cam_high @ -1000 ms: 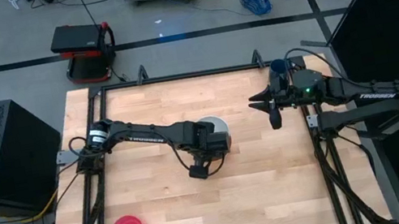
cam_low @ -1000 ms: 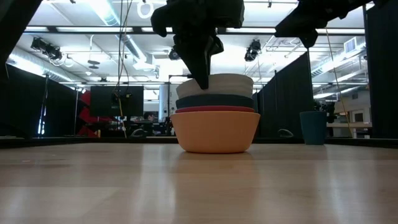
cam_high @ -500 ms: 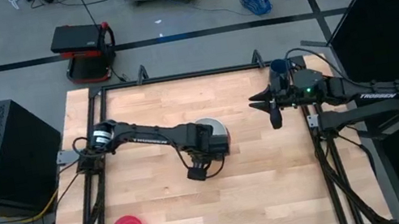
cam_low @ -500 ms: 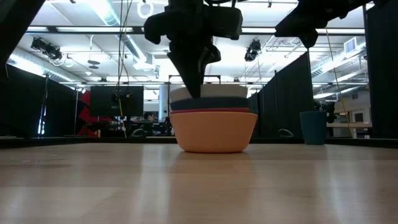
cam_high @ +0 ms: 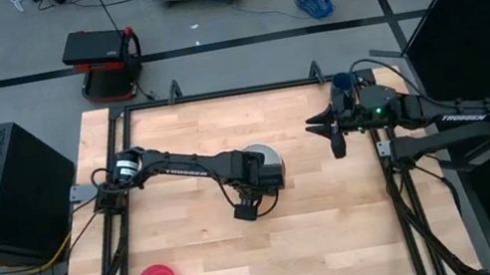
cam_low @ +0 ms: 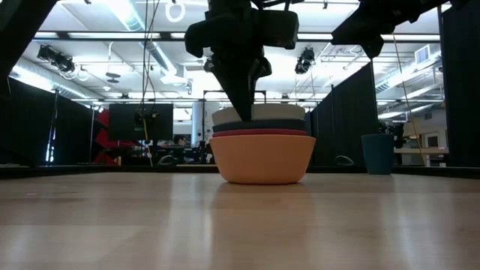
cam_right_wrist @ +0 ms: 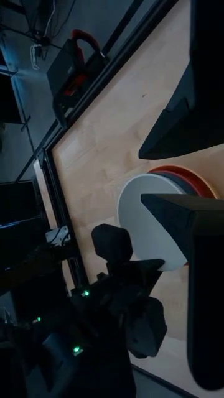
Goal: Nest bowls inside each other
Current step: Stack the white bowl on top of the blue bowl, then stack the pink bowl on top of the white bowl
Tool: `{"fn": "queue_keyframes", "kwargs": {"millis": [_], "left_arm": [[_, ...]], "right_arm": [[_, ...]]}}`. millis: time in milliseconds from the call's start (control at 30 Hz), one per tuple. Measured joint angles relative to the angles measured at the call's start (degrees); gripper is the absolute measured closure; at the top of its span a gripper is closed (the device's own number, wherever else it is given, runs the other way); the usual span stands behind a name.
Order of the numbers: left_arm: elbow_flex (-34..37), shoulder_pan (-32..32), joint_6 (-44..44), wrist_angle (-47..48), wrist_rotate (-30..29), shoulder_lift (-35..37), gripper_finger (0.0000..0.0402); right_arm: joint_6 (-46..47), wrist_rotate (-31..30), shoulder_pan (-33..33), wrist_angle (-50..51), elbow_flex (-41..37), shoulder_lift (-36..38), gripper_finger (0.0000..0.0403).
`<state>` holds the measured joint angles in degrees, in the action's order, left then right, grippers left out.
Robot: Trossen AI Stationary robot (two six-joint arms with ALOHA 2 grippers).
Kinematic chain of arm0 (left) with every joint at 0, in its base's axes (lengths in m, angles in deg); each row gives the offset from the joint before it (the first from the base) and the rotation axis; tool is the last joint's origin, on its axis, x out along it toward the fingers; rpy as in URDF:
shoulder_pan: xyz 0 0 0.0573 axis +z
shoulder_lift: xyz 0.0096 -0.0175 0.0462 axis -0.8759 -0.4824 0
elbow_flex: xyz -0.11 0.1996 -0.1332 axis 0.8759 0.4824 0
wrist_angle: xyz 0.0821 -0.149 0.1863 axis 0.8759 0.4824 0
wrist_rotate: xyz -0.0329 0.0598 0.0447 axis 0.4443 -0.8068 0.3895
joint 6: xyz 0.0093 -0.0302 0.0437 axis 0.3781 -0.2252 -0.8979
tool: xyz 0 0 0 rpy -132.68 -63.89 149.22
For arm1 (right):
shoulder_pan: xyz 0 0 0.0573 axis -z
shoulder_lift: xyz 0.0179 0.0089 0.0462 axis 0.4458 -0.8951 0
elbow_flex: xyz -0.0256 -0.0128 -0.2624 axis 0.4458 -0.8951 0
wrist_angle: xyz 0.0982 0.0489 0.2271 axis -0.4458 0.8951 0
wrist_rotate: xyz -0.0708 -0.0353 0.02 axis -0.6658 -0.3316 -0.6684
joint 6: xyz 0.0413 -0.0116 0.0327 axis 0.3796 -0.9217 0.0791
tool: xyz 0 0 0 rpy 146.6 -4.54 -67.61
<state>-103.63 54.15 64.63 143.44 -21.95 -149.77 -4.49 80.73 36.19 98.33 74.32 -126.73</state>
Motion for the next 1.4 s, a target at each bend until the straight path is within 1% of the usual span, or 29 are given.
{"fn": "queue_keyframes", "kwargs": {"millis": [267,600,733,1233,1333,1400], "left_arm": [[-0.59,-0.06,-0.05,0.16,-1.69,0.0,0.036],[-8.52,-0.13,-1.04,1.14,-2.43,0.04,0.0305],[-10.62,-0.27,-0.28,4.9,-2.45,0.43,0.0287],[-1.96,-3.67,14.74,16.68,-2.13,9.97,0.0274],[4.16,-4.83,18.86,12.03,-2.63,16.4,0.0277],[9.95,-5.99,22.01,7.11,-3.14,21.34,0.0279]], "right_arm": [[0.02,-0.02,-0.02,0.03,0.0,-0.02,0.0316],[0.0,0.0,-0.02,0.05,0.0,0.0,0.0316],[-0.04,0.02,-0.06,0.16,0.0,0.0,0.0316],[-1.24,0.57,-1.82,0.64,0.0,0.0,0.0316],[-1.31,0.59,-2.24,0.76,0.0,-0.02,0.0316],[-1.69,0.55,-2.27,0.63,0.0,-0.02,0.0316]]}}
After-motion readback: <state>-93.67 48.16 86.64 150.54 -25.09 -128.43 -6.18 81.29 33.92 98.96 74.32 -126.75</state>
